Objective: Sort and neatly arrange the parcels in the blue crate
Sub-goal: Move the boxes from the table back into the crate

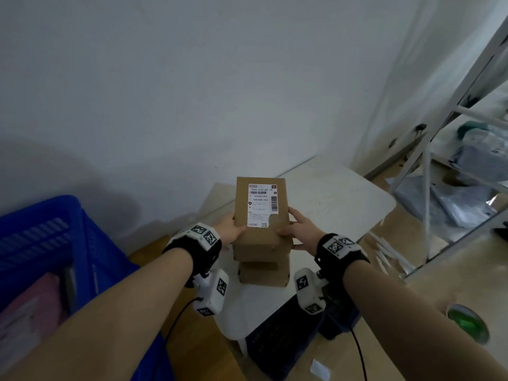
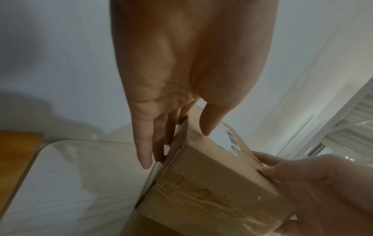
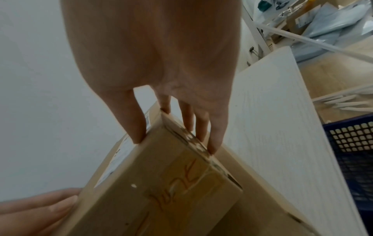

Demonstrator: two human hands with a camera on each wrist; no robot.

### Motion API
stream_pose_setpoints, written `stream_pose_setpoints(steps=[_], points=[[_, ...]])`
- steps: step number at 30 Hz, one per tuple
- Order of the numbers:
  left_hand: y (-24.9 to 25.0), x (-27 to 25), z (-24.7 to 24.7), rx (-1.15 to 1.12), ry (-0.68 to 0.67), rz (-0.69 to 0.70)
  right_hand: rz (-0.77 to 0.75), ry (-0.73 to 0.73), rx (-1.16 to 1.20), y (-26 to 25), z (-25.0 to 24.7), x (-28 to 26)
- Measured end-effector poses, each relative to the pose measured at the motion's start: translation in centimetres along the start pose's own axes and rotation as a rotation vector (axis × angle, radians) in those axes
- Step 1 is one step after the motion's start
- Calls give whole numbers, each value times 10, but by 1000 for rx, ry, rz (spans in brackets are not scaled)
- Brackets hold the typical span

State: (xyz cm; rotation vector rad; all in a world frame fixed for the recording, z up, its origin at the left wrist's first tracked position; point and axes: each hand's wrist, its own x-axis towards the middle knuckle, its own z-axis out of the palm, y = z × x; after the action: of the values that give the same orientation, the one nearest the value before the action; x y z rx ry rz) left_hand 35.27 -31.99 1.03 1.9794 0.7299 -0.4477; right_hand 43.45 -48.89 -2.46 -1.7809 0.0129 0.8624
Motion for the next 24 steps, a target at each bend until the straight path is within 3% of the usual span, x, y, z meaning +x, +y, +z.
stream_pose_setpoints(steps=[6, 15, 24], points=[[5, -38, -43, -193, 120, 176, -172, 25, 42, -48, 11, -40], [-6, -160, -138, -354, 252, 454, -425, -57, 146, -128, 66, -141], [-118, -293, -222, -356, 446, 485, -577, -282, 107, -134, 209, -223]])
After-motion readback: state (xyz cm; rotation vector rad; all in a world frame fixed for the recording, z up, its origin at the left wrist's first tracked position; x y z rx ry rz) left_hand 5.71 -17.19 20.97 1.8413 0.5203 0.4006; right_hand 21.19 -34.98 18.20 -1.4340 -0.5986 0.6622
